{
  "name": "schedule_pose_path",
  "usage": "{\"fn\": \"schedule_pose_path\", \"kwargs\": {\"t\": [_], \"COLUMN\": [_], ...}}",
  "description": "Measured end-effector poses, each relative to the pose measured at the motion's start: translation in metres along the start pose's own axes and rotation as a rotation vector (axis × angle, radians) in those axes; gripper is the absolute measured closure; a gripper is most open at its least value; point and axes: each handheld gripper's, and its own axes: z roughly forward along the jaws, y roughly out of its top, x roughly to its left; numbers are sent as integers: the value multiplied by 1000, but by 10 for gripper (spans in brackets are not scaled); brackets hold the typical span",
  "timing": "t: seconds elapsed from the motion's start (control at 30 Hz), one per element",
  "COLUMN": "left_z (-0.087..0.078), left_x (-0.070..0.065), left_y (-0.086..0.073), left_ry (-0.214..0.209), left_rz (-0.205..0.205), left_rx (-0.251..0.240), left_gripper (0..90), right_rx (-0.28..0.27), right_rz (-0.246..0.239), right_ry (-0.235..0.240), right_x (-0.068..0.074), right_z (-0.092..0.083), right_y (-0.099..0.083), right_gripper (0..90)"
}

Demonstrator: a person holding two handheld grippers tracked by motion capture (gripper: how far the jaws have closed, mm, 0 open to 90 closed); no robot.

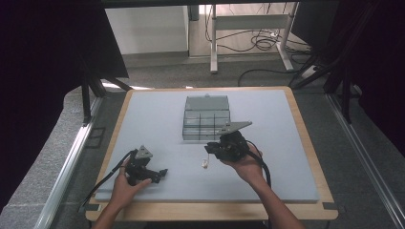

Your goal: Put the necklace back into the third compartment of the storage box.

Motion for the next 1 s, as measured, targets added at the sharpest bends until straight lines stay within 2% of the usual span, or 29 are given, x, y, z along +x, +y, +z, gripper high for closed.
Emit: {"fn": "schedule_pose_path", "kwargs": {"t": [0.2, 0.5, 1.0], "left_z": [0, 0, 0], "left_x": [0, 0, -1], "left_y": [0, 0, 0], "left_ry": [0, 2, 2], "left_rz": [0, 3, -2], "left_rx": [0, -1, -1], "left_gripper": [9, 10, 10], "right_rx": [-28, -71, -125], "right_rz": [-2, -32, -23], "right_ry": [-11, -37, -29], "right_x": [-1, 2, -1], "right_z": [-11, -32, -45], "right_y": [8, 32, 54], "right_gripper": [787, 786, 786]}}
